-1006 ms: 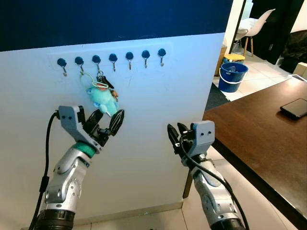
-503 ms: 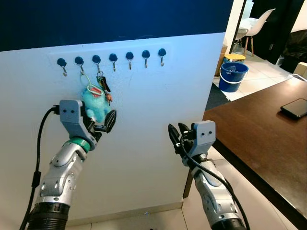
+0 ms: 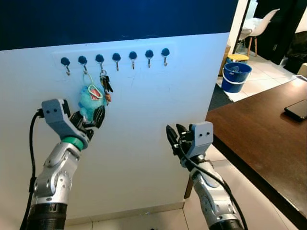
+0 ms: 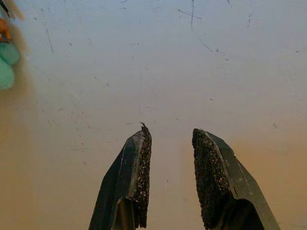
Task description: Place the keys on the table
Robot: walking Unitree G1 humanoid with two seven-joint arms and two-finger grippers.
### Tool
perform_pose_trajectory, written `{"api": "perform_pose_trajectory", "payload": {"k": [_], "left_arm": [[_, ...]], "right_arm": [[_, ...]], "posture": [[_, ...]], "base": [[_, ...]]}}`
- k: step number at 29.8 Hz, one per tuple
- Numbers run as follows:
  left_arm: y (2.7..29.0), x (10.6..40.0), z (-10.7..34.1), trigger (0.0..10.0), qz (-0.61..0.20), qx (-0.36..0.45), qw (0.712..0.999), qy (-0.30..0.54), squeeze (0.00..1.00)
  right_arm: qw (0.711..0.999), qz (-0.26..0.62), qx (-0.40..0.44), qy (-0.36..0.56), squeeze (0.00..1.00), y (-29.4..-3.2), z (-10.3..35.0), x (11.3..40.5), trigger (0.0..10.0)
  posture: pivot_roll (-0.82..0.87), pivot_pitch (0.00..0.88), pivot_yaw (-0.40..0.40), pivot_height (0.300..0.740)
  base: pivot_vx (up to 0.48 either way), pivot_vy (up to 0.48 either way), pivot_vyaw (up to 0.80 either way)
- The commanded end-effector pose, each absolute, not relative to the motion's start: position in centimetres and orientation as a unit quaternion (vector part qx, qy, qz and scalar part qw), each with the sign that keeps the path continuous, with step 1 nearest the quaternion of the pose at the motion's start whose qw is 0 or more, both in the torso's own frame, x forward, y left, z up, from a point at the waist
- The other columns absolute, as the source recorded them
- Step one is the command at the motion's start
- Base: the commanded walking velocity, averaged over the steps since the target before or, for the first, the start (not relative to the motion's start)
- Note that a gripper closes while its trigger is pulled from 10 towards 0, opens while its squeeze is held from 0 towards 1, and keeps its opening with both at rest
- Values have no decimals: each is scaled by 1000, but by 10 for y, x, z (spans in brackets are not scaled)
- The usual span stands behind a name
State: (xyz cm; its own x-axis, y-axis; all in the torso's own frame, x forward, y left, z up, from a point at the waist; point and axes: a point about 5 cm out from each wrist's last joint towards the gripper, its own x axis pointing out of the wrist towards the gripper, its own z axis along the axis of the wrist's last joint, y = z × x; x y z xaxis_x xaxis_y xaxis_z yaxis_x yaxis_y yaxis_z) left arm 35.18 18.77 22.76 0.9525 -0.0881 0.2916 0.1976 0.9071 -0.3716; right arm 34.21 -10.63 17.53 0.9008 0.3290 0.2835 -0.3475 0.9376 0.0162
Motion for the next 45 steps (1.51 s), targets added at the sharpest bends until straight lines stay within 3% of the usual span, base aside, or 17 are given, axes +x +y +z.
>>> {"api": "perform_pose_trajectory", "payload": {"k": [1, 6, 7, 8, 9, 10, 11, 14, 15, 35, 40, 45], "left_arm": [[191, 351, 225, 10000, -69, -212, 966, -130, 0], [180, 353, 227, 10000, -90, -207, 966, -128, 0], [176, 353, 225, 6627, -95, -189, 969, -125, 0], [176, 353, 225, 6627, -95, -189, 969, -125, 0], [174, 354, 224, 4118, -95, -172, 972, -127, 0], [174, 354, 224, 4118, -95, -172, 972, -127, 0], [173, 355, 223, 2431, -91, -158, 975, -130, 0], [173, 355, 223, 1686, -86, -148, 976, -135, 0], [175, 356, 225, 0, -76, -152, 975, -142, 0], [201, 353, 231, 0, -9, -162, 971, -175, 0], [211, 345, 242, 0, -14, -148, 964, -220, 0], [218, 326, 268, 0, -75, -97, 950, -288, 0]], "right_arm": [[975, 177, 33, -128, 0, -104, 170, 340, 10000], [976, 174, 33, -129, 0, -105, 169, 340, 10000], [976, 173, 33, -129, 0, -106, 169, 339, 10000], [976, 173, 33, -129, 0, -106, 169, 339, 10000], [976, 172, 33, -129, 0, -105, 169, 339, 10000], [976, 172, 33, -129, 0, -105, 169, 339, 10000], [976, 172, 34, -129, 0, -105, 169, 339, 10000], [976, 172, 34, -129, 0, -105, 169, 340, 10000], [976, 172, 34, -129, 0, -105, 169, 340, 10000], [976, 172, 34, -130, 0, -104, 170, 341, 10000], [976, 171, 34, -129, 0, -105, 169, 341, 10000], [976, 172, 35, -126, 0, -104, 168, 340, 10000]], "posture": [[-169, 53, 137, 740], [-171, 51, 141, 740], [-171, 51, 141, 740], [-171, 51, 141, 740], [-171, 51, 141, 740], [-171, 51, 141, 740], [-170, 52, 143, 740], [-170, 52, 143, 740], [-168, 55, 141, 740], [-166, 58, 139, 740], [-166, 58, 139, 740], [-162, 65, 136, 740]], "base": [[0, 0, 0], [0, 0, 0], [0, 0, 0], [0, 0, 0], [0, 0, 0], [0, 0, 0], [0, 0, 0], [0, 0, 0], [0, 0, 0], [0, 0, 0], [0, 0, 0], [0, 0, 0]]}}
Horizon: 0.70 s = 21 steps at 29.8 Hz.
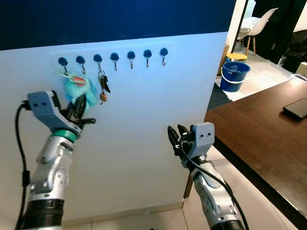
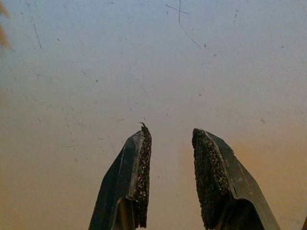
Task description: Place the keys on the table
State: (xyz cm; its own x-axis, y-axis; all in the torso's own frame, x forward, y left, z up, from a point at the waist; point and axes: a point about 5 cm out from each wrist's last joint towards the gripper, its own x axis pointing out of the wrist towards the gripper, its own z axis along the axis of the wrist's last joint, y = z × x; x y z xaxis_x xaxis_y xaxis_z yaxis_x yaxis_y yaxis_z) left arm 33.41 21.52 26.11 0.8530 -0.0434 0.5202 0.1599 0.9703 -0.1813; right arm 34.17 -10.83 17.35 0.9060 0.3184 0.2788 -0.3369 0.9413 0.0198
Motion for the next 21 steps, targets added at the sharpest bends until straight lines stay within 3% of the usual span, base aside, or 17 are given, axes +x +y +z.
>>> {"api": "perform_pose_trajectory", "payload": {"k": [1, 15, 19, 20, 21], "left_arm": [[218, 326, 268, 0, -75, -97, 950, -288, 0], [245, 294, 304, 0, -91, -137, 904, -396, 0], [244, 287, 301, 0, -119, -117, 908, -385, 0], [228, 266, 266, 0, -193, -20, 938, -288, 0], [228, 266, 266, 0, -193, -20, 938, -288, 0]], "right_arm": [[976, 172, 35, -126, 0, -104, 168, 340, 10000], [977, 170, 37, -124, 0, -106, 166, 338, 10000], [977, 170, 36, -122, 0, -106, 165, 337, 10000], [978, 172, 27, -116, 0, -110, 161, 334, 10000], [978, 172, 27, -116, 0, -110, 161, 334, 10000]], "posture": [[-162, 65, 136, 740], [-151, 75, 135, 740], [-151, 75, 135, 740], [-151, 73, 136, 740], [-151, 73, 136, 740]], "base": [[0, 0, 0], [0, 0, 0], [0, 0, 0], [0, 0, 0], [0, 0, 0]]}}
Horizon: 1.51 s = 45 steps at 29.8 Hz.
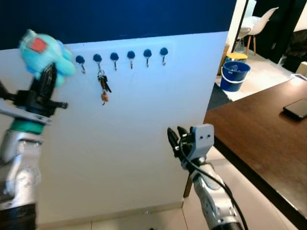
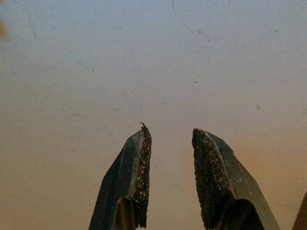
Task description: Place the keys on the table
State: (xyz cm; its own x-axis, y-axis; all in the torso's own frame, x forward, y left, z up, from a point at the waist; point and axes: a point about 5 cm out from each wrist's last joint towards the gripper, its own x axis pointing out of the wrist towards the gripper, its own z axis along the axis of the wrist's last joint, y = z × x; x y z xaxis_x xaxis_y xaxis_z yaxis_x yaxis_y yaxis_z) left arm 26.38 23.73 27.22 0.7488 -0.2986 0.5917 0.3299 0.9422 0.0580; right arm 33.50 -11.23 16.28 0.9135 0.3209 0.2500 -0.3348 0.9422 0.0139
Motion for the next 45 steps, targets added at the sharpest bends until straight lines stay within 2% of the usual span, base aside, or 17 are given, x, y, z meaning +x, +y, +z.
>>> {"api": "perform_pose_trajectory", "payload": {"k": [1, 4, 9, 13, 14, 17, 18, 20, 22, 29, 32, 45], "left_arm": [[223, 257, 248, 0, -209, 11, 947, -244, 0], [222, 249, 233, 0, -201, 23, 955, -215, 0], [217, 230, 204, 0, -143, 31, 975, -165, 0], [214, 228, 196, 0, -116, 31, 981, -152, 0], [209, 228, 178, 0, -55, 30, 991, -120, 0], [207, 228, 169, 0, -28, 32, 994, -103, 0], [207, 228, 161, 9804, 11, 35, 996, -85, 0], [205, 230, 142, 10000, 66, 32, 997, -29, 0], [202, 231, 138, 10000, 74, 39, 996, -23, 0], [182, 242, 140, 10000, 58, 47, 997, -37, 0], [175, 243, 147, 10000, 28, 6, 997, -71, 0], [172, 240, 151, 10000, 7, 18, 997, -80, 0]], "right_arm": [[978, 172, 24, -113, 0, -112, 158, 334, 10000], [979, 173, 23, -107, 0, -114, 155, 332, 10000], [977, 192, 20, -97, 0, -108, 148, 327, 10000], [976, 194, 22, -96, 0, -107, 147, 325, 10000], [976, 201, 28, -84, 0, -106, 141, 321, 10000], [975, 206, 31, -75, 0, -105, 136, 318, 10000], [974, 213, 29, -71, 0, -104, 133, 315, 10000], [972, 224, 22, -70, 0, -102, 129, 310, 10000], [973, 219, 9, -68, 0, -102, 128, 309, 10000], [982, 177, 12, -57, 0, -114, 126, 315, 10000], [975, 206, 30, -78, 0, -108, 135, 316, 10000], [965, 244, 48, -86, 0, -101, 141, 319, 10000]], "posture": [[-151, 73, 136, 740], [-135, 76, 129, 740], [-129, 77, 129, 740], [-128, 71, 126, 740], [-117, 58, 111, 740], [-117, 58, 111, 740], [-121, 56, 108, 740], [-123, 52, 100, 740], [-123, 52, 100, 740], [-136, 52, 104, 740], [-144, 48, 108, 740], [-148, 28, 110, 740]], "base": [[0, 0, 0], [0, 0, 0], [0, 0, 0], [0, 0, 0], [0, 0, 0], [0, 0, 0], [0, 0, 0], [0, 0, 0], [0, 0, 0], [0, 0, 0], [0, 0, 0], [0, 0, 0]]}}
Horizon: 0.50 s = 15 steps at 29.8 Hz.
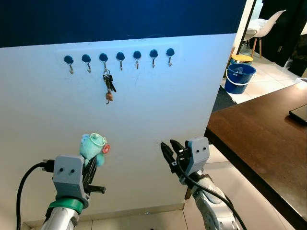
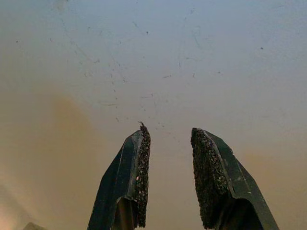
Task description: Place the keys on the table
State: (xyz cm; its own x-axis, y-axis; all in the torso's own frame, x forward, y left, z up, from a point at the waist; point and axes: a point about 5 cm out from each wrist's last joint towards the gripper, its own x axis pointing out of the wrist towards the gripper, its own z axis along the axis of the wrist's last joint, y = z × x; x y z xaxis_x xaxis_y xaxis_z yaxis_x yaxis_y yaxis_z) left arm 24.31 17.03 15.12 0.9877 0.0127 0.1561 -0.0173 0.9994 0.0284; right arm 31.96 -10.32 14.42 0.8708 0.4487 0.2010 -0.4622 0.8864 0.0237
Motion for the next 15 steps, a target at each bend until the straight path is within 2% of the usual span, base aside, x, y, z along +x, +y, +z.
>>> {"api": "perform_pose_trajectory", "payload": {"k": [1, 8, 10, 15], "left_arm": [[172, 240, 151, 10000, 7, 18, 997, -80, 0], [179, 242, 148, 10000, 29, 43, 996, -77, 0], [183, 244, 145, 10000, 59, 81, 992, -70, 0], [189, 244, 143, 10000, 92, 89, 990, -64, 0]], "right_arm": [[965, 244, 48, -86, 0, -101, 141, 319, 10000], [968, 235, 49, -67, 0, -105, 138, 320, 10000], [982, 180, 26, -55, 0, -118, 132, 323, 10000], [988, 146, 11, -57, 0, -128, 132, 325, 10000]], "posture": [[-148, 28, 110, 740], [-147, 29, 109, 740], [-143, 40, 104, 740], [-148, 51, 108, 740]], "base": [[0, 0, 0], [0, 0, 0], [0, 0, -800], [0, 0, -800]]}}
